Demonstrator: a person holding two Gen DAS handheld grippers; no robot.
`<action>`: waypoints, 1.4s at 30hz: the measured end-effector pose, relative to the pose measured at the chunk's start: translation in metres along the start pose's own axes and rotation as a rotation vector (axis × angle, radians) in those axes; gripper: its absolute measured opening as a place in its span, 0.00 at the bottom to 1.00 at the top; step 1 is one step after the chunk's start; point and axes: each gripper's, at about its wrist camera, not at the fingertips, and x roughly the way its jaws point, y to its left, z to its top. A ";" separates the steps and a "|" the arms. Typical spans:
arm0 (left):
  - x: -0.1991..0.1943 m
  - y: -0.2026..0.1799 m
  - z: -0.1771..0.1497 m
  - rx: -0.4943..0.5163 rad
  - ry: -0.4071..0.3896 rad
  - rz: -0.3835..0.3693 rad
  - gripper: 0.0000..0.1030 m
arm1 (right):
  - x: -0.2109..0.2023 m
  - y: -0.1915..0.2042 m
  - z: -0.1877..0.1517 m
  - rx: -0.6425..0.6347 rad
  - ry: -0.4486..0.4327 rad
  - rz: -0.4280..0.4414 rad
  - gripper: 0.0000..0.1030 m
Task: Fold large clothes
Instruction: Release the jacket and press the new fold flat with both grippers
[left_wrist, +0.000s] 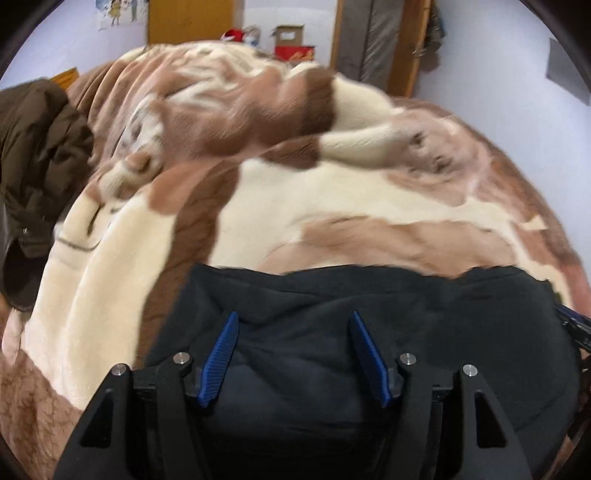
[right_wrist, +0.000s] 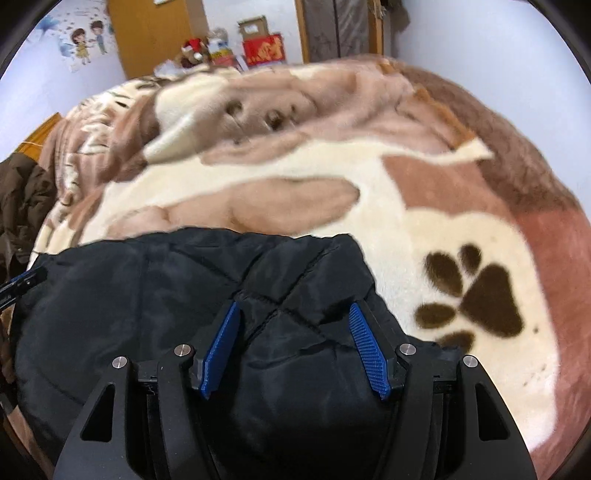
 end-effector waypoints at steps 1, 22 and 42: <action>0.008 0.002 -0.003 0.008 0.004 0.012 0.64 | 0.007 -0.002 -0.001 0.005 0.000 -0.003 0.60; 0.045 0.001 -0.011 -0.019 0.000 0.028 0.64 | 0.033 -0.007 0.000 0.046 0.005 -0.007 0.60; 0.030 -0.129 -0.009 0.127 0.029 -0.225 0.61 | 0.015 -0.008 -0.009 0.067 -0.020 0.024 0.60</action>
